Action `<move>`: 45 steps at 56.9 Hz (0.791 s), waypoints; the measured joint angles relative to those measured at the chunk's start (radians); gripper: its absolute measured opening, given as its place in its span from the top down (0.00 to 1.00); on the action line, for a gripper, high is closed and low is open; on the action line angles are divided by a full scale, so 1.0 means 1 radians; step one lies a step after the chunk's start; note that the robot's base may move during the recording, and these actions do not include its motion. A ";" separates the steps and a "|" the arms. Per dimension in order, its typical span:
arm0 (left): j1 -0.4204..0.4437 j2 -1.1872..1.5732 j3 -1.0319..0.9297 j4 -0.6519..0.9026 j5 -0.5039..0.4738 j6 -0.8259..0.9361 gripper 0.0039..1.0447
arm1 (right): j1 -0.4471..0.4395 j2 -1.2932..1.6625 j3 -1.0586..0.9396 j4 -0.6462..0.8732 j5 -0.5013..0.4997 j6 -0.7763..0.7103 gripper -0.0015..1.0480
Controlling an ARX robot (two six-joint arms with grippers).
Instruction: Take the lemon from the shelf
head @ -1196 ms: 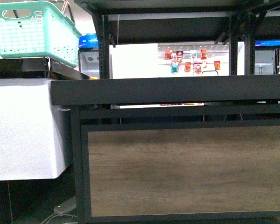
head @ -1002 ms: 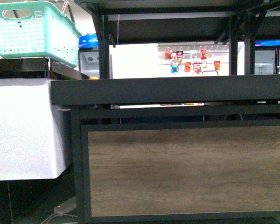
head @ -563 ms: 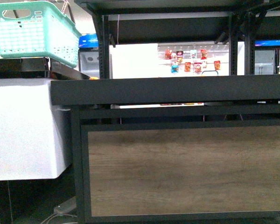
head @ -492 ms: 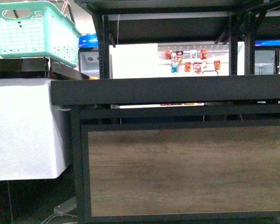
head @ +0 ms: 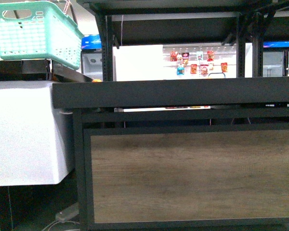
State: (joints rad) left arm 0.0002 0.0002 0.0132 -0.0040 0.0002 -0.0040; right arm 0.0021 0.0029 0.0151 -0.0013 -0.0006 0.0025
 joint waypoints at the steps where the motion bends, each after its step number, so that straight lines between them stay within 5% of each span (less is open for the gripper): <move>1: 0.000 0.000 0.000 0.000 0.000 0.000 0.08 | 0.000 0.000 0.000 0.000 0.000 0.000 0.07; 45: 0.000 0.000 0.000 0.000 0.000 0.000 0.08 | 0.000 0.000 0.000 0.000 0.000 0.000 0.07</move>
State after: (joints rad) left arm 0.0002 0.0002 0.0132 -0.0040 0.0002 -0.0040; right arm 0.0021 0.0029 0.0151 -0.0013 -0.0006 0.0025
